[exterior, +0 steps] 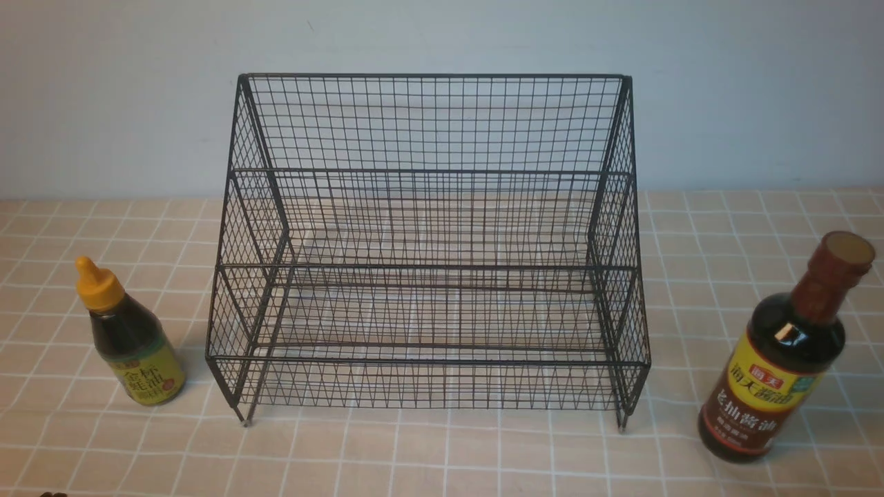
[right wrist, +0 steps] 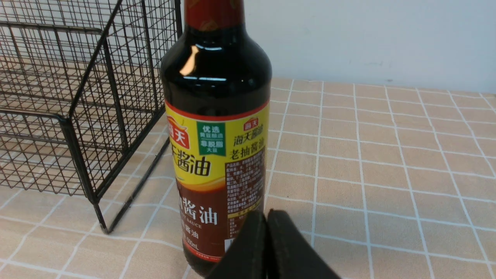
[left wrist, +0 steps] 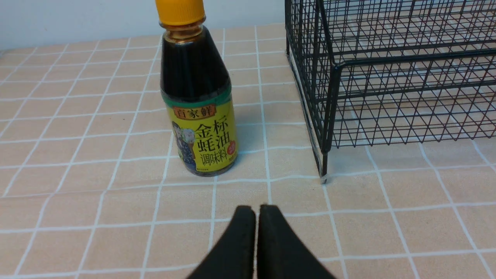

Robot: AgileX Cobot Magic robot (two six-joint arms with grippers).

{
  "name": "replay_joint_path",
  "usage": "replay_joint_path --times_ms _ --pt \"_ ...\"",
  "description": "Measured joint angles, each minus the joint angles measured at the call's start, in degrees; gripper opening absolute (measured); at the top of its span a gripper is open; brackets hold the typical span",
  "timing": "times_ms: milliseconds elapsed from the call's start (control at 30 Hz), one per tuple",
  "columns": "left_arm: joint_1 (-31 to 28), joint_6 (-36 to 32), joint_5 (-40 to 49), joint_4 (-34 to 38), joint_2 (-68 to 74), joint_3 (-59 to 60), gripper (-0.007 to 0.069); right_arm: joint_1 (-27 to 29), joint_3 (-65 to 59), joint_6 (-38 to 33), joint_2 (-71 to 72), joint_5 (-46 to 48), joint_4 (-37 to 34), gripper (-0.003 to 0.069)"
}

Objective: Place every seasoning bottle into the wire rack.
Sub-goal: Use the right arm to grab the condiment bottle closest to it

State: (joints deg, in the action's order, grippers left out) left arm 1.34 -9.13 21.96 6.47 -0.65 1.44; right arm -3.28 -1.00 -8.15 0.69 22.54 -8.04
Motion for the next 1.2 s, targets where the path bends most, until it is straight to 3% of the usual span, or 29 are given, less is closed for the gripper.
replay_joint_path --times_ms 833,1033,1100,1200 --pt "0.0 0.0 0.0 0.0 0.0 0.0 -0.0007 0.0 -0.05 0.0 0.0 -0.54 -0.06 -0.0014" --pt "0.0 0.0 0.0 0.0 0.0 0.0 -0.0007 -0.1 -0.55 1.62 0.0 -12.42 -11.39 -0.0014" --pt "0.0 0.0 0.0 0.0 0.0 0.0 -0.0007 -0.1 -0.55 2.94 0.0 -18.2 -19.86 -0.0014" --pt "0.0 0.0 0.0 0.0 0.0 0.0 -0.0007 -0.1 -0.55 2.87 0.0 -21.65 -25.86 -0.0014"
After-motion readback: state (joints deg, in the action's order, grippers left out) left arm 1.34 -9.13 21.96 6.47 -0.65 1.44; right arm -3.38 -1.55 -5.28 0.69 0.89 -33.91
